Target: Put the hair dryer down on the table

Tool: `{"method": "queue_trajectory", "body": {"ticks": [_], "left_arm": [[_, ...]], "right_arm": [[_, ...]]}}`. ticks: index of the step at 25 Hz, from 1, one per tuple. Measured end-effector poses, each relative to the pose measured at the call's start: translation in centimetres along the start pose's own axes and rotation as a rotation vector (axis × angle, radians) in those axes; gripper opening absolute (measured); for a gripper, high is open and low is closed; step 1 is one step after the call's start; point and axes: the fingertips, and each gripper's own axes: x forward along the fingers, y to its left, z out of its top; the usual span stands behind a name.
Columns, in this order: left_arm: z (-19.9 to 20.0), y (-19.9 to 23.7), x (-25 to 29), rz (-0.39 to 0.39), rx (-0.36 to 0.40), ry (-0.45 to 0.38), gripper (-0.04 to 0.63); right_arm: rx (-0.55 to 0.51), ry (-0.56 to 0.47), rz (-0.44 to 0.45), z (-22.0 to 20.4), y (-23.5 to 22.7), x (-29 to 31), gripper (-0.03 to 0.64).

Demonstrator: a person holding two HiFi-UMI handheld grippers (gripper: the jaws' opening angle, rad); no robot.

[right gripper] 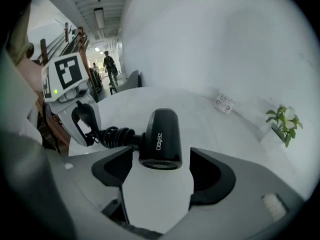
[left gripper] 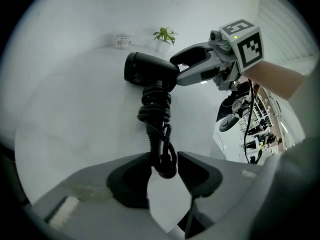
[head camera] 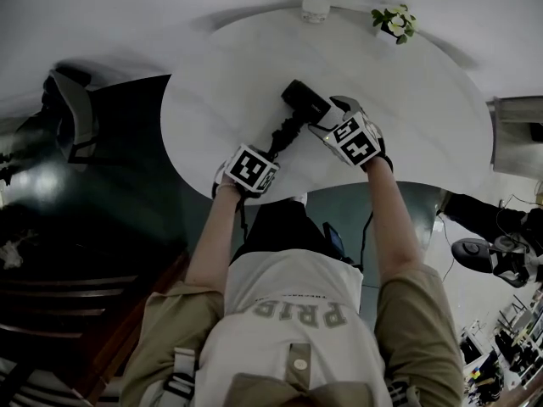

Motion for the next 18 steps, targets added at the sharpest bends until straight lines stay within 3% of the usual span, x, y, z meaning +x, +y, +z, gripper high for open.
{"method": "queue_trajectory", "body": {"ticks": [4, 6, 9, 14, 18], "left_arm": [[-0.5, -0.6, -2.6, -0.015, -0.024, -0.068, 0.176], [-0.2, -0.7, -4.5, -0.019, -0.052, -0.143, 0.176], [1.1, 0.0, -8.1, 0.038, -0.064, -0.282, 0.176], [5.3, -0.7, -18.0, 0.160, -0.033, -0.644, 0.176], [8.8, -1.8, -27.0, 0.322, 0.042, -0.927, 0.175]], "right_arm": [[0.136, -0.155, -0.033, 1.6, -1.1, -4.3, 0.360], [0.174, -0.251, -0.068, 3.3, -1.9, -7.0, 0.359], [0.192, -0.393, -0.147, 6.4, -3.0, -11.4, 0.357], [0.181, -0.556, -0.304, 10.5, -1.8, -18.6, 0.357], [0.220, -0.663, -0.433, 12.8, -1.0, -23.7, 0.357]]}}
